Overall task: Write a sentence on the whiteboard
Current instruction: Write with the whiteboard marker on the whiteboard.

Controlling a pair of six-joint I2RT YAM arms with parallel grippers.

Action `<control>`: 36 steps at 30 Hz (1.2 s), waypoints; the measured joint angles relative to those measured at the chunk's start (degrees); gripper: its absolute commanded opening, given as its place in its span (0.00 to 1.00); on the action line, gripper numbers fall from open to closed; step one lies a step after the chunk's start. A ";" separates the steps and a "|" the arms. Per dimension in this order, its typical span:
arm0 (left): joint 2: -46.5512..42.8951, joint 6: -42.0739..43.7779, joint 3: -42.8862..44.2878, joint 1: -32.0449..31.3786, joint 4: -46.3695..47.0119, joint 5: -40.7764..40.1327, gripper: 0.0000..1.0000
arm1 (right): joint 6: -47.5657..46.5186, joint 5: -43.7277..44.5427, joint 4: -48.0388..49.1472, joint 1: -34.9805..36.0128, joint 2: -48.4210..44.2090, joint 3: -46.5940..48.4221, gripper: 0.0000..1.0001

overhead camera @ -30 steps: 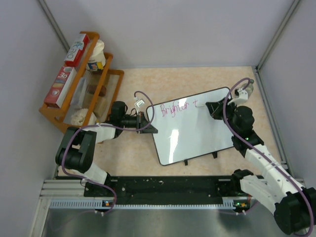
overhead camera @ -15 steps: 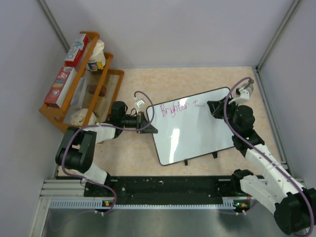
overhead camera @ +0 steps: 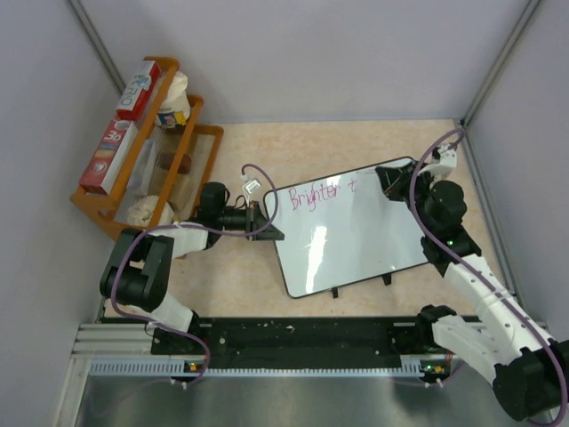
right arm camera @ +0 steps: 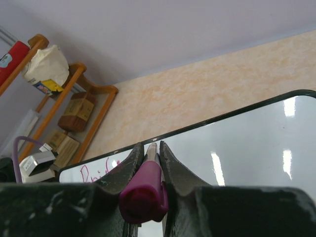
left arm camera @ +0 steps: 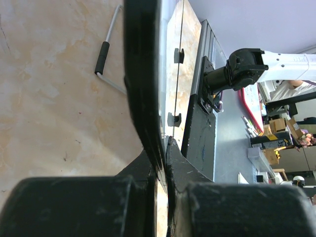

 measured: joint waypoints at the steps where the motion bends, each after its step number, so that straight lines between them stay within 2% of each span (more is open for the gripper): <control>1: 0.00 0.02 0.00 0.00 0.00 0.00 0.00 | -0.07 0.00 0.11 0.00 0.44 0.70 0.00; 16: 0.00 0.02 0.00 0.00 0.02 0.00 0.00 | -1.55 0.98 0.42 0.00 6.91 2.75 0.00; 36: 0.00 -0.68 -0.02 0.00 -0.26 -0.33 0.00 | -1.95 0.68 1.38 -0.02 5.33 -0.50 0.00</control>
